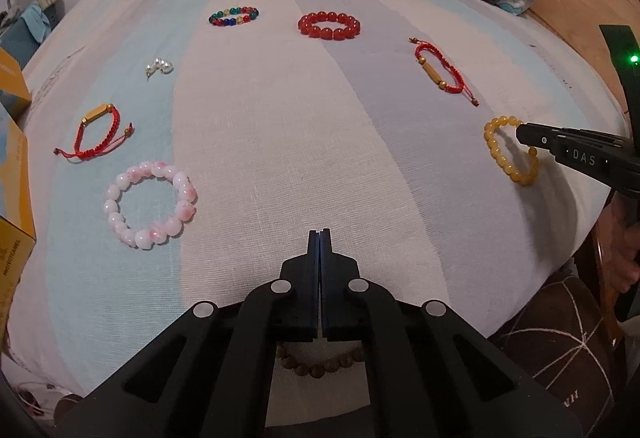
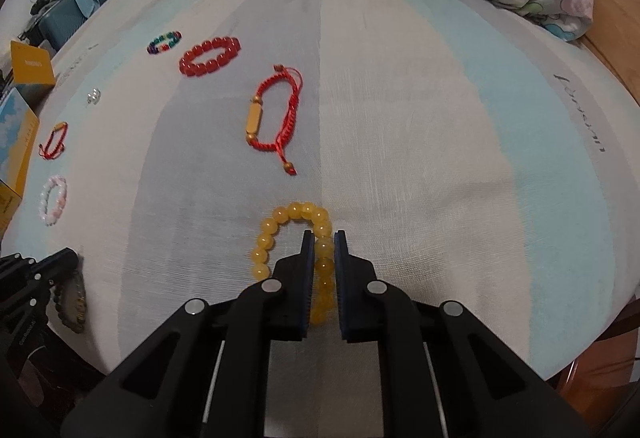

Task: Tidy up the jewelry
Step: 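Grasp the yellow beaded bracelet with the right tool while the left tool grasps the brown wooden bracelet, then lift both bracelets and carry them toward the open cardboard box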

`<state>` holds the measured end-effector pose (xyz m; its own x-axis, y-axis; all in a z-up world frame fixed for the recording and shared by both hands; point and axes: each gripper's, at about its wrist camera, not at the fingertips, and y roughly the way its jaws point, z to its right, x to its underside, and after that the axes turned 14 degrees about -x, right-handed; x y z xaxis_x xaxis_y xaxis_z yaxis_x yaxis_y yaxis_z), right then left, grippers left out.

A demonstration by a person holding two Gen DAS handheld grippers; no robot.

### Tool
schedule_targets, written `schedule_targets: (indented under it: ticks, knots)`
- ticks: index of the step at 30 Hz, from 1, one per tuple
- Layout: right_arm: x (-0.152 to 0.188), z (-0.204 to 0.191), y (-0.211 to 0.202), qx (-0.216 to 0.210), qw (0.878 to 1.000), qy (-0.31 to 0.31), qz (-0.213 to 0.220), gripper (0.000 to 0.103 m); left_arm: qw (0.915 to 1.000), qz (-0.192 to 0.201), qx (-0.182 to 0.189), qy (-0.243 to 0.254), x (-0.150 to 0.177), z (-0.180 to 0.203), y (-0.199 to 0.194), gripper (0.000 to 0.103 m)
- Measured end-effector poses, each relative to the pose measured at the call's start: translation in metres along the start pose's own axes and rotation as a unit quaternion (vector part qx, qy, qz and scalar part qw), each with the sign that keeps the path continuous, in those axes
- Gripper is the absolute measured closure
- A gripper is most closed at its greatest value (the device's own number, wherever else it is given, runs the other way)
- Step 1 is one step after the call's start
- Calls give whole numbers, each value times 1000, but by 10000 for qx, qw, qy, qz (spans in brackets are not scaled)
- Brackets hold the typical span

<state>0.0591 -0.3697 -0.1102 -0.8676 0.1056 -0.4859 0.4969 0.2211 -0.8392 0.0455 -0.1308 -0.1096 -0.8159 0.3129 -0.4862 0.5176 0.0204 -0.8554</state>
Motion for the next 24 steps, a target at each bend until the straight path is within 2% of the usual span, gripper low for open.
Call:
schedule_targets:
  ticks: [13, 21, 24]
  knots:
    - [-3, -18, -26, -129, 9996, -6, 265, 94, 9999, 97, 61, -5, -9, -8, -23, 103]
    - [-2, -28, -46, -125, 9991, -16, 416, 94, 9998, 122, 157, -47, -6, -17, -37, 103]
    - [0, -28, -49, -108, 9991, -17, 421, 94, 9998, 140, 124, 36, 0, -15, -33, 100]
